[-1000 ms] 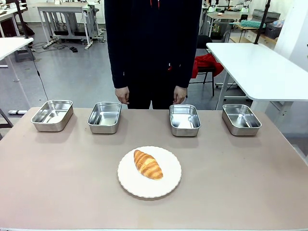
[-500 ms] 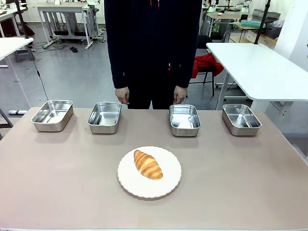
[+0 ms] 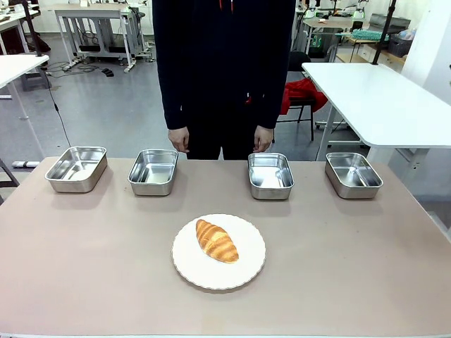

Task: Place the bread in the container.
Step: Place the Butter Roll into the Airtight Container indicated by the human.

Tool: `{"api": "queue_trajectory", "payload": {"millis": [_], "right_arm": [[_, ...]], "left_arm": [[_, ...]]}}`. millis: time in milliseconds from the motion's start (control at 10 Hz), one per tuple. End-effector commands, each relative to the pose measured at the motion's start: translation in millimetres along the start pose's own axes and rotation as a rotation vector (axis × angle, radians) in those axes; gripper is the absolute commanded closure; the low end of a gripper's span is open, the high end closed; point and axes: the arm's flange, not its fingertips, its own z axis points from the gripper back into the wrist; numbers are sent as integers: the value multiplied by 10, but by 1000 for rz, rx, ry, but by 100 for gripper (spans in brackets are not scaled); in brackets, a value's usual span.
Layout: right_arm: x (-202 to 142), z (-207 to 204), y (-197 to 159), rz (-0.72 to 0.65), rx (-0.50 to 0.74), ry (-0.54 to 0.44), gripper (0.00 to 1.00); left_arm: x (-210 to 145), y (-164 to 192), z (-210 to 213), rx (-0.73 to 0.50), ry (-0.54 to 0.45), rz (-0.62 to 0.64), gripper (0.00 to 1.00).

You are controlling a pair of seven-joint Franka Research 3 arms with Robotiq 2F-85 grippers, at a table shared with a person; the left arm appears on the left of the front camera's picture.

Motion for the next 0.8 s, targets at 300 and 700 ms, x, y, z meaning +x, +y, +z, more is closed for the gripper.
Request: {"api": "queue_trajectory", "payload": {"millis": [300, 700], "right_arm": [[22, -1, 8, 7, -1, -2, 0], [22, -1, 8, 7, -1, -2, 0]], "left_arm": [[-4, -6, -7, 2, -1, -11, 0], [-4, -6, -7, 2, -1, -11, 0]]}}
